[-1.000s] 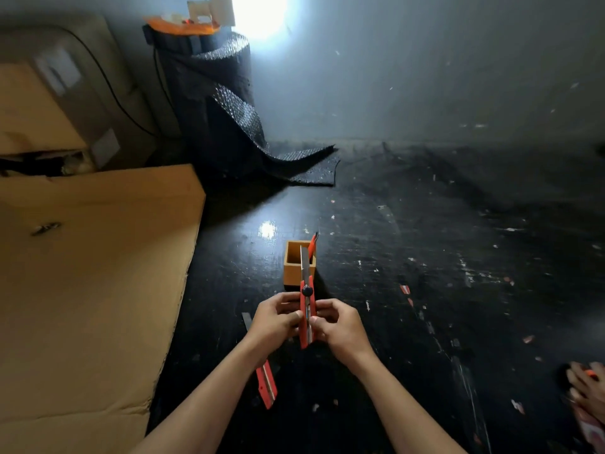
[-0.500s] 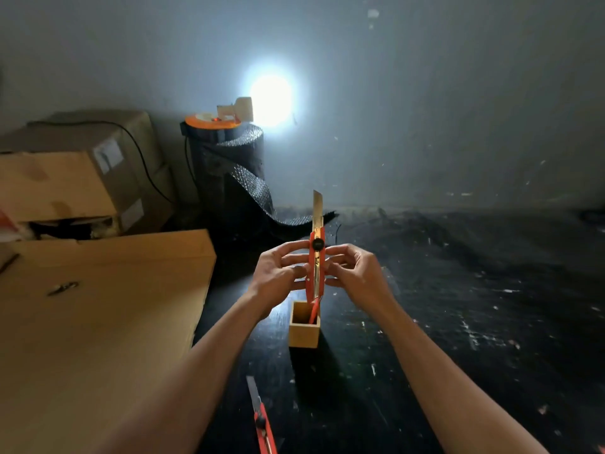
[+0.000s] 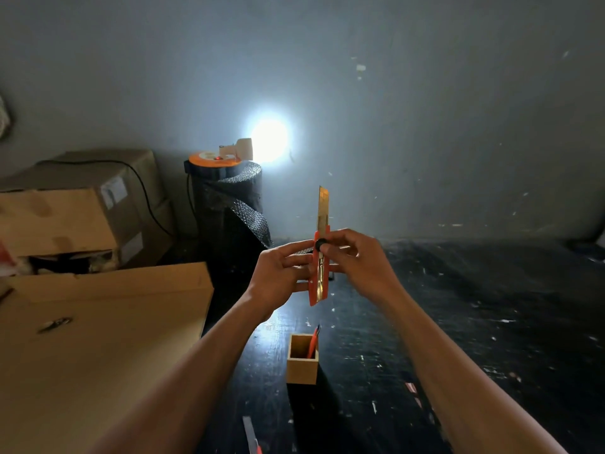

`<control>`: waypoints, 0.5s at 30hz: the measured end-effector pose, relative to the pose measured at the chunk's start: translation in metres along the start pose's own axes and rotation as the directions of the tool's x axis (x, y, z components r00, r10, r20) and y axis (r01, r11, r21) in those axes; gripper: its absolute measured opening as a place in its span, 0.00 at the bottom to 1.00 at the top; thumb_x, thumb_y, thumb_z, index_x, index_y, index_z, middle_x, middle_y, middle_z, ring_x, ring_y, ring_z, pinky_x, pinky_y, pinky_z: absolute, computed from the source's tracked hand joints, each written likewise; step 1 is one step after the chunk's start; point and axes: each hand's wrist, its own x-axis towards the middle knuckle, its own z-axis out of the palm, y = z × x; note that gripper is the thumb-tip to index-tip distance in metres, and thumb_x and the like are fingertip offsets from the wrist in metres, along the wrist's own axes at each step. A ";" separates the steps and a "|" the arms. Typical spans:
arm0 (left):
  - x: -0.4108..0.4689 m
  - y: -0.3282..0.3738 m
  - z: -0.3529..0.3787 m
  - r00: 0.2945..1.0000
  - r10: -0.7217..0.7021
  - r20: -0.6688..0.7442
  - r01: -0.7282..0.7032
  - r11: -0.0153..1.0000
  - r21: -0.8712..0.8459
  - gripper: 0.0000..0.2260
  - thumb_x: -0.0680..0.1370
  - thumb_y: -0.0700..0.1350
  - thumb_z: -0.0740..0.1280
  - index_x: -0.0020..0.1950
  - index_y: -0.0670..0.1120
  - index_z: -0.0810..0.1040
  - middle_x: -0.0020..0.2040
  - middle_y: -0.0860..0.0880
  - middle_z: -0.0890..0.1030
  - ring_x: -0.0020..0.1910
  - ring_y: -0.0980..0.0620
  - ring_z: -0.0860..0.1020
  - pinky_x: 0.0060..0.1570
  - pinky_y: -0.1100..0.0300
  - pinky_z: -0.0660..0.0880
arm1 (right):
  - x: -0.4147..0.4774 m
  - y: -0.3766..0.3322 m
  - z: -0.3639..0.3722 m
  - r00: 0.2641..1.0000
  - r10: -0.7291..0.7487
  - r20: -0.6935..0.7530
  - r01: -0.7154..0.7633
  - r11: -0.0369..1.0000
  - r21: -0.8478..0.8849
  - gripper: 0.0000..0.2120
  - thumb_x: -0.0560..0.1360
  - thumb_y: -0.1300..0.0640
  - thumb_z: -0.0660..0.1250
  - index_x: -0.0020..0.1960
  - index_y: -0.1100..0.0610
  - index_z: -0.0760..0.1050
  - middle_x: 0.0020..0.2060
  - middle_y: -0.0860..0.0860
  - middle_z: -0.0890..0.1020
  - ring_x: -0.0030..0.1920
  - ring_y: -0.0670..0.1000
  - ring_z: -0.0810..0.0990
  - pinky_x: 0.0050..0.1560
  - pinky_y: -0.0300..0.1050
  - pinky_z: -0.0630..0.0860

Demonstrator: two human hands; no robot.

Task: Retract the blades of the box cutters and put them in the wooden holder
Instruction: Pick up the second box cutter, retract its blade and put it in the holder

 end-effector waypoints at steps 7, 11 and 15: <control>0.001 0.001 -0.004 1.000 -0.017 0.003 0.017 1.000 0.000 0.17 0.78 0.28 0.69 0.57 0.48 0.87 0.52 0.40 0.89 0.50 0.38 0.88 0.56 0.37 0.83 | -0.006 -0.003 -0.003 1.000 -0.006 -0.002 0.006 0.999 0.051 0.06 0.80 0.56 0.70 0.55 0.48 0.81 0.47 0.39 0.84 0.44 0.34 0.84 0.37 0.25 0.77; 0.003 0.009 -0.004 1.000 -0.015 0.002 0.015 1.000 -0.023 0.17 0.77 0.28 0.69 0.59 0.46 0.86 0.53 0.39 0.89 0.50 0.38 0.88 0.55 0.37 0.83 | -0.005 -0.013 -0.005 0.999 -0.044 -0.001 0.044 0.996 0.079 0.10 0.80 0.58 0.69 0.50 0.41 0.79 0.47 0.37 0.84 0.46 0.32 0.83 0.38 0.26 0.78; 0.002 0.017 -0.002 1.000 0.001 -0.016 -0.001 0.999 -0.048 0.19 0.77 0.27 0.69 0.61 0.45 0.86 0.53 0.40 0.89 0.50 0.38 0.88 0.51 0.42 0.85 | -0.005 -0.016 -0.008 0.998 -0.062 0.028 0.063 0.997 -0.042 0.09 0.80 0.54 0.70 0.48 0.38 0.80 0.47 0.36 0.84 0.48 0.40 0.85 0.46 0.29 0.77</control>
